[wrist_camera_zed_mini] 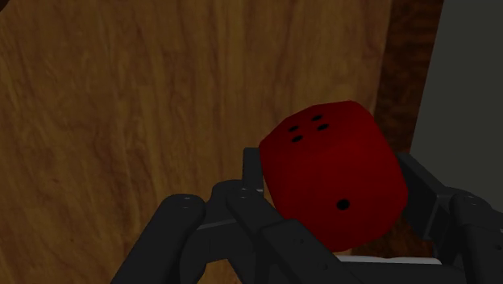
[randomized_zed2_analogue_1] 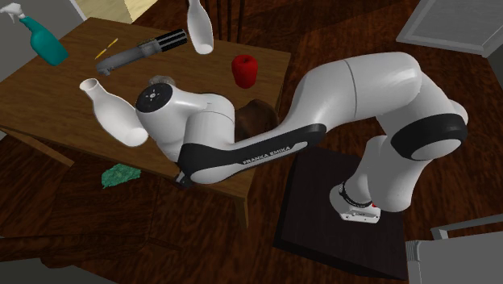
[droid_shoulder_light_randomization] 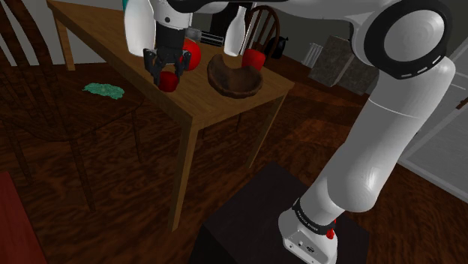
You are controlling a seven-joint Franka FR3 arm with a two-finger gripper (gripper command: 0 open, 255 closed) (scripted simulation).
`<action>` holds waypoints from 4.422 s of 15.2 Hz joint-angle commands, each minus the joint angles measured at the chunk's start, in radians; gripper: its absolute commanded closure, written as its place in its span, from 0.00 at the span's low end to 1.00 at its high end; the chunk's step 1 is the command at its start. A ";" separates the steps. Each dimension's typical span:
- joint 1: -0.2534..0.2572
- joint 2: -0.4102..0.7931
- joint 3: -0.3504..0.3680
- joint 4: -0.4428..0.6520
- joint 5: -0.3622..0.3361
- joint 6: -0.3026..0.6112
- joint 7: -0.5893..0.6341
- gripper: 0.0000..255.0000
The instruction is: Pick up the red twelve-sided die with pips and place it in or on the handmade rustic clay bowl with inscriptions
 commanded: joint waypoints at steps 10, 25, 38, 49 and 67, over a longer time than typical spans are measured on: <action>0.000 -0.003 0.001 0.074 0.002 -0.081 -0.002 1.00; 0.009 0.031 0.004 0.322 -0.006 -0.296 0.001 1.00; 0.011 0.072 0.003 0.535 -0.016 -0.469 -0.012 1.00; -0.141 -0.256 -0.115 0.123 0.052 -0.378 -0.264 1.00; -0.190 -0.403 -0.189 -0.213 0.052 -0.189 -0.390 1.00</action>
